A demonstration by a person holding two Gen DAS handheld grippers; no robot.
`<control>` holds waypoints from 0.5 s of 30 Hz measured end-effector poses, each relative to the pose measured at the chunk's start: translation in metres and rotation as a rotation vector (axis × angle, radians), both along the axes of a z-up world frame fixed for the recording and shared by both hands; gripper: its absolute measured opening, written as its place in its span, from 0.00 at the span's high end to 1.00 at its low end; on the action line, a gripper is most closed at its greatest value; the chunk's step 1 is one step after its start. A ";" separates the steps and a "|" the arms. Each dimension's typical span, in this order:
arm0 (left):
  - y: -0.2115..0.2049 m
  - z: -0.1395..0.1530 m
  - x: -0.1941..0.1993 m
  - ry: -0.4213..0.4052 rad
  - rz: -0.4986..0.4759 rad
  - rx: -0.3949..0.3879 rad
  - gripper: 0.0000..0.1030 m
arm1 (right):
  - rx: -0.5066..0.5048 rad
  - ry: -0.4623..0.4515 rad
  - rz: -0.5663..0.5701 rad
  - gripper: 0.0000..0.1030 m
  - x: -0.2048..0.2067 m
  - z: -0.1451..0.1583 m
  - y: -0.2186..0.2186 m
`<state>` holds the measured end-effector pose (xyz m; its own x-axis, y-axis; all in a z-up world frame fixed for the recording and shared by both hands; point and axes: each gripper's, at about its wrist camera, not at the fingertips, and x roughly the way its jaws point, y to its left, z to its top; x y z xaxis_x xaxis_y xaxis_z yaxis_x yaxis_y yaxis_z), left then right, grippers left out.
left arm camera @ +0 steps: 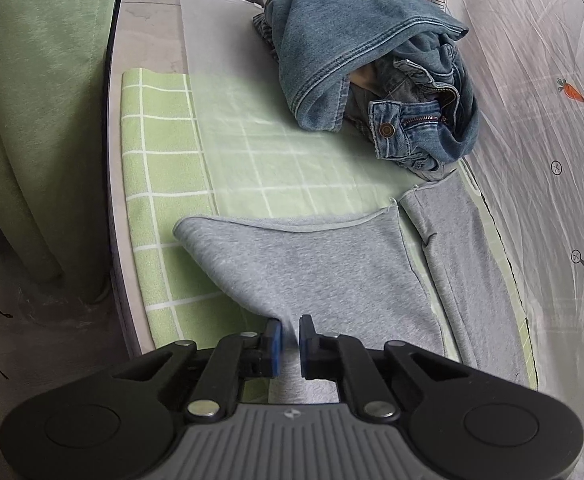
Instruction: Fold clothes
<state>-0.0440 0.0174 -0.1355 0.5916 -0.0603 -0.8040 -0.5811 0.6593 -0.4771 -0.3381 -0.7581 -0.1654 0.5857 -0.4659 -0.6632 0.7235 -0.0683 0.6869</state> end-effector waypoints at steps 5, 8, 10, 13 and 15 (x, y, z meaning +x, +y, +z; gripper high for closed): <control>0.003 -0.002 -0.005 0.001 -0.014 0.009 0.97 | 0.003 0.014 0.024 0.97 -0.003 -0.003 0.002; 0.004 0.002 -0.008 -0.020 -0.008 0.005 0.99 | 0.011 -0.012 0.015 0.97 -0.008 -0.003 0.004; 0.003 0.007 -0.009 -0.045 -0.006 0.007 1.00 | -0.007 -0.006 0.018 0.98 -0.009 0.001 0.004; 0.003 0.017 -0.007 -0.083 -0.006 0.007 1.00 | -0.054 0.024 0.046 0.98 -0.006 0.012 0.005; 0.001 0.025 -0.003 -0.106 -0.013 0.009 1.00 | -0.087 0.014 0.075 0.98 0.000 0.022 0.003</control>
<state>-0.0467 0.0186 -0.1107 0.6727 -0.0614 -0.7374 -0.5191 0.6710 -0.5294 -0.3385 -0.7548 -0.1434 0.6118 -0.4773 -0.6308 0.7341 0.0456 0.6775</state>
